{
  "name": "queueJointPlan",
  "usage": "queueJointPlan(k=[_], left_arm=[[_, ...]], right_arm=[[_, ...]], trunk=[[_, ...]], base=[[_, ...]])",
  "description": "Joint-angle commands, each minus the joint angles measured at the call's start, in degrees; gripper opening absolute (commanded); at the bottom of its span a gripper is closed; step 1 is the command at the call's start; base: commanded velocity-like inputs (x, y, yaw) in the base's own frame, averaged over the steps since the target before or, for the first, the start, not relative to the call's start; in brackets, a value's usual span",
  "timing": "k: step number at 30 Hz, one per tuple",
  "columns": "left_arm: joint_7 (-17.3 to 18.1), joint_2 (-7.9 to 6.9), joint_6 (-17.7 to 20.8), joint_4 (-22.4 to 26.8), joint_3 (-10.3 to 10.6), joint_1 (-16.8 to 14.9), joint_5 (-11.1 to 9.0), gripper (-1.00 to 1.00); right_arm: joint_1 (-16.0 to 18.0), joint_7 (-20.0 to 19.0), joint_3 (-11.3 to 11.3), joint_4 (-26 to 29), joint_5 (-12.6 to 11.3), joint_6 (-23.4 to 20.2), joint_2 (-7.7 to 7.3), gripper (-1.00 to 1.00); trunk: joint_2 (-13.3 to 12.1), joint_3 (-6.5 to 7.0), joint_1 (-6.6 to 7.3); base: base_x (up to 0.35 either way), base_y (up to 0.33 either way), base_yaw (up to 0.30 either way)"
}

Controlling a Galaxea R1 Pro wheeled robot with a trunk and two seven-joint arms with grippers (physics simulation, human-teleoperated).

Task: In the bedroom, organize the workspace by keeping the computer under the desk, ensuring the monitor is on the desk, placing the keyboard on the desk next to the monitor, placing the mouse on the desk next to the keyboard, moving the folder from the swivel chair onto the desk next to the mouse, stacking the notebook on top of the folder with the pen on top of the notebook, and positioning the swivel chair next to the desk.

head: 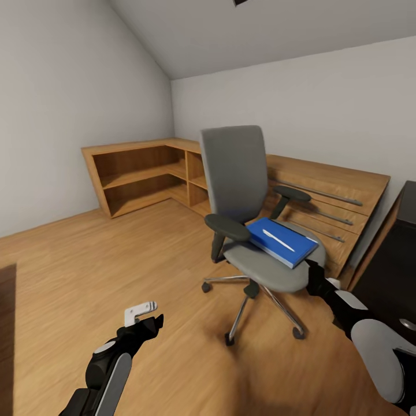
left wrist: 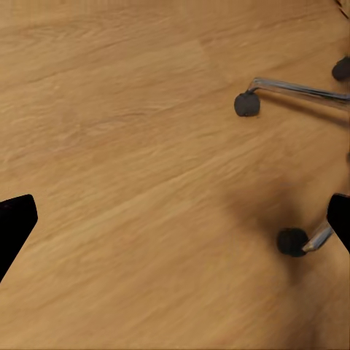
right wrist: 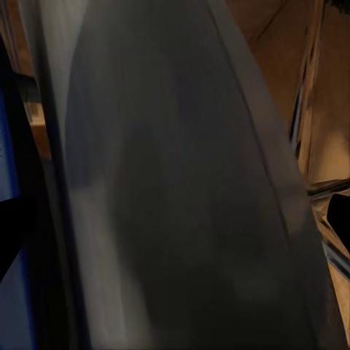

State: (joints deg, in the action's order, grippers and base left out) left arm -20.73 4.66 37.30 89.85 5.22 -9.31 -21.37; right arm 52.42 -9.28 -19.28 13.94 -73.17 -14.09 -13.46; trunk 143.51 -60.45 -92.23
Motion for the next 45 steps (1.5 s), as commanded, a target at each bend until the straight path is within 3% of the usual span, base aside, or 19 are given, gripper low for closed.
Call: queueJointPlan(k=[1, 22, 37, 45], left_arm=[[-0.5, 0.00, 0.1, 0.1, 0.1, 0.0, -0.6, 1.00], [-0.5, 0.00, 0.2, 0.1, 0.1, 0.0, -0.6, 1.00], [-0.5, 0.00, 0.3, 0.0, 0.1, -0.1, -0.7, 1.00], [-0.5, 0.00, 0.3, -0.1, 0.1, -0.1, -0.7, 1.00]], right_arm=[[0.1, -0.2, -0.3, 0.0, -0.4, -0.3, 0.01, 1.00], [0.1, -0.3, -0.3, 0.0, -0.6, -0.3, 0.21, 1.00], [0.1, -0.3, -0.3, 0.0, -0.7, -0.2, 0.36, 1.00], [0.1, -0.5, -0.3, 0.0, -0.4, -0.4, 0.22, 1.00]], trunk=[[0.0, -0.05, -0.01], [0.0, -0.05, -0.01], [0.0, 0.44, -0.01], [0.0, 0.50, -0.01]], base=[[0.217, 0.000, 0.000], [0.148, 0.000, 0.005], [0.003, 0.000, 0.201], [0.000, 0.000, 0.040]])
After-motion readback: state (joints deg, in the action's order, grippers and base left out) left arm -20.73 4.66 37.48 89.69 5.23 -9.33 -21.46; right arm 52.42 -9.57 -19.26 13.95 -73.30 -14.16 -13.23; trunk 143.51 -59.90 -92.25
